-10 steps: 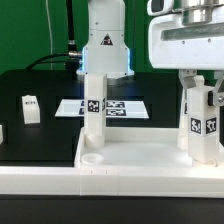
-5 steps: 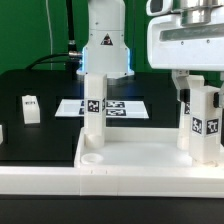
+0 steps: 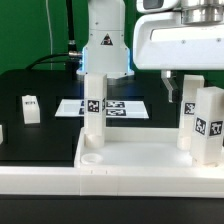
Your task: Assemble desk
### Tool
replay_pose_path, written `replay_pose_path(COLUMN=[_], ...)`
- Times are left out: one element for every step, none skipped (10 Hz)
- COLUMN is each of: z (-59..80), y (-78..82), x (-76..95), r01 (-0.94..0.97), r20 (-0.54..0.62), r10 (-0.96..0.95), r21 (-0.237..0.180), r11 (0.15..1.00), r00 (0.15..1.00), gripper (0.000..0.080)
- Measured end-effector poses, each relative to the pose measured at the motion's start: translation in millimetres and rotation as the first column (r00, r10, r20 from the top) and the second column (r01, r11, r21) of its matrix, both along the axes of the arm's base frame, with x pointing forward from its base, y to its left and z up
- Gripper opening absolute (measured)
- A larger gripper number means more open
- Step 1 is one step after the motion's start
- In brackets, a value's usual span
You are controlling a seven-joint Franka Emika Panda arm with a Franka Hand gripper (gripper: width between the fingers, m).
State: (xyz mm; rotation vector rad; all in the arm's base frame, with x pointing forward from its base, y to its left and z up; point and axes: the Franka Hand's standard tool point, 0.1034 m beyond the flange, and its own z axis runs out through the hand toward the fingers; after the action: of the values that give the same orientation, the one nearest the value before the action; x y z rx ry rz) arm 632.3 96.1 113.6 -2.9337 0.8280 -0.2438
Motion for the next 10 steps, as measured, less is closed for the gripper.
replay_pose_path(z=[-0.4, 0.1, 1.2, 1.4, 1.3, 1.4, 1.5, 1.5, 1.5, 1.4], y=[3.2, 6.1, 6.2, 6.6, 7.3, 6.9, 6.6, 6.0, 5.6, 5.6], x=[1.8, 3.6, 4.9, 5.1, 5.0, 5.1, 5.1, 5.2, 5.4, 5.4], r01=[-0.087, -0.133, -0.214, -0.280, -0.312, -0.383, -0.432, -0.493, -0.536, -0.550], r20=[0.002, 0.002, 0.002, -0.001, -0.003, -0.009, -0.015, -0.024, -0.031, -0.032], r10=[0.087, 0.133, 0.214, 0.281, 0.313, 0.385, 0.433, 0.495, 0.538, 0.552], r21=[-0.022, -0.033, -0.055, -0.074, -0.080, -0.101, -0.114, -0.132, -0.144, -0.147], r11=[0.996, 0.991, 0.975, 0.957, 0.947, 0.918, 0.895, 0.860, 0.832, 0.822], r00=[0.996, 0.991, 0.977, 0.960, 0.950, 0.923, 0.901, 0.869, 0.843, 0.833], gripper=[0.0648, 0.0648, 0.0648, 0.0648, 0.0648, 0.0648, 0.0648, 0.0648, 0.0648, 0.0515])
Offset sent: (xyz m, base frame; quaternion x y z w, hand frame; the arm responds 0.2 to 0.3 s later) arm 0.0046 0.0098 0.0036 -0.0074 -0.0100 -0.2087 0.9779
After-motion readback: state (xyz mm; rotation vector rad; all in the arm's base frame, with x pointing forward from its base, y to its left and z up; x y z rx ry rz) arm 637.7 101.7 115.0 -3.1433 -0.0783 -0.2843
